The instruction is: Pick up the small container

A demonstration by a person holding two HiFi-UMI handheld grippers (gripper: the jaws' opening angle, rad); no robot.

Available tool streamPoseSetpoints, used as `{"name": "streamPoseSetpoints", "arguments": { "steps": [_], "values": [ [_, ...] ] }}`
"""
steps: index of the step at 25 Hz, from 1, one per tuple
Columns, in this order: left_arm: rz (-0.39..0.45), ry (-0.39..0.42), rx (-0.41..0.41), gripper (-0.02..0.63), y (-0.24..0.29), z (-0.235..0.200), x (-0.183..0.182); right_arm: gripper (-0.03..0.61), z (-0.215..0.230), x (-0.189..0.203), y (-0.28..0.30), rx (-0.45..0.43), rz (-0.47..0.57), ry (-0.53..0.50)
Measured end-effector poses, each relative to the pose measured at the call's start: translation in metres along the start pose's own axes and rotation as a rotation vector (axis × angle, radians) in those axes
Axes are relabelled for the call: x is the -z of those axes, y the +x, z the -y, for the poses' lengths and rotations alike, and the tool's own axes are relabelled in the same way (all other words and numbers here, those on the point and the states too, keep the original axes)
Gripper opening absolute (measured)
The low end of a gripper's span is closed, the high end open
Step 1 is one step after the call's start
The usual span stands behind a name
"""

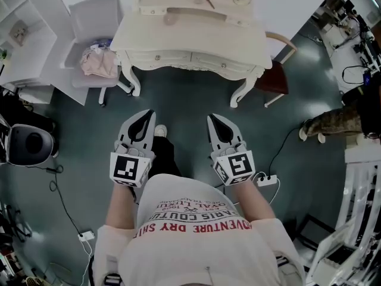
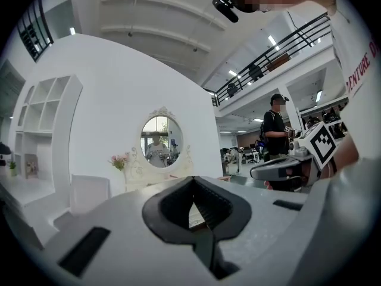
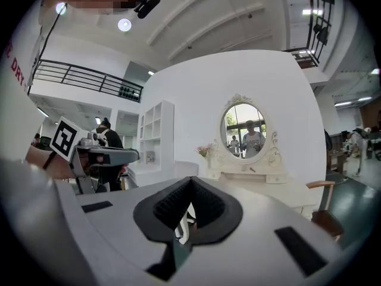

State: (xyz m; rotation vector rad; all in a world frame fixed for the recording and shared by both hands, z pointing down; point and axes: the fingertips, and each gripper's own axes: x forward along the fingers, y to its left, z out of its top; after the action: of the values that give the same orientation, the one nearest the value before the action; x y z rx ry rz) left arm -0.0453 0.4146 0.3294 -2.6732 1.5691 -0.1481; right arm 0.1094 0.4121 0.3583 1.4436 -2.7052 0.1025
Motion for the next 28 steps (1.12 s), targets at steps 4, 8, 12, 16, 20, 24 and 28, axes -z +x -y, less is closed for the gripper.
{"name": "streamPoseSetpoints", "arguments": {
  "steps": [4, 8, 12, 16, 20, 24, 28],
  "values": [
    [0.002, -0.006, 0.028, 0.006, 0.044, -0.036, 0.004, -0.002, 0.019, 0.001, 0.049, 0.032, -0.013, 0.013],
    [0.011, -0.011, 0.065, 0.006, 0.096, -0.084, 0.002, -0.002, 0.04, -0.009, 0.111, 0.074, -0.018, 0.02],
    [0.019, -0.01, 0.093, 0.006, 0.153, -0.145, -0.006, -0.002, 0.058, -0.024, 0.189, 0.095, -0.019, 0.004],
    [0.011, -0.016, 0.123, 0.006, 0.207, -0.201, -0.008, -0.002, 0.079, -0.041, 0.262, 0.125, -0.016, 0.0],
    [0.007, -0.022, 0.155, 0.006, 0.255, -0.247, -0.01, -0.002, 0.099, -0.05, 0.321, 0.153, -0.025, -0.003],
    [-0.013, -0.022, 0.173, 0.006, 0.29, -0.281, -0.003, -0.002, 0.116, -0.052, 0.364, 0.17, -0.037, 0.007],
    [-0.04, -0.042, 0.174, 0.006, 0.321, -0.304, 0.008, -0.002, 0.131, -0.049, 0.398, 0.164, -0.053, 0.008]
  ]
}}
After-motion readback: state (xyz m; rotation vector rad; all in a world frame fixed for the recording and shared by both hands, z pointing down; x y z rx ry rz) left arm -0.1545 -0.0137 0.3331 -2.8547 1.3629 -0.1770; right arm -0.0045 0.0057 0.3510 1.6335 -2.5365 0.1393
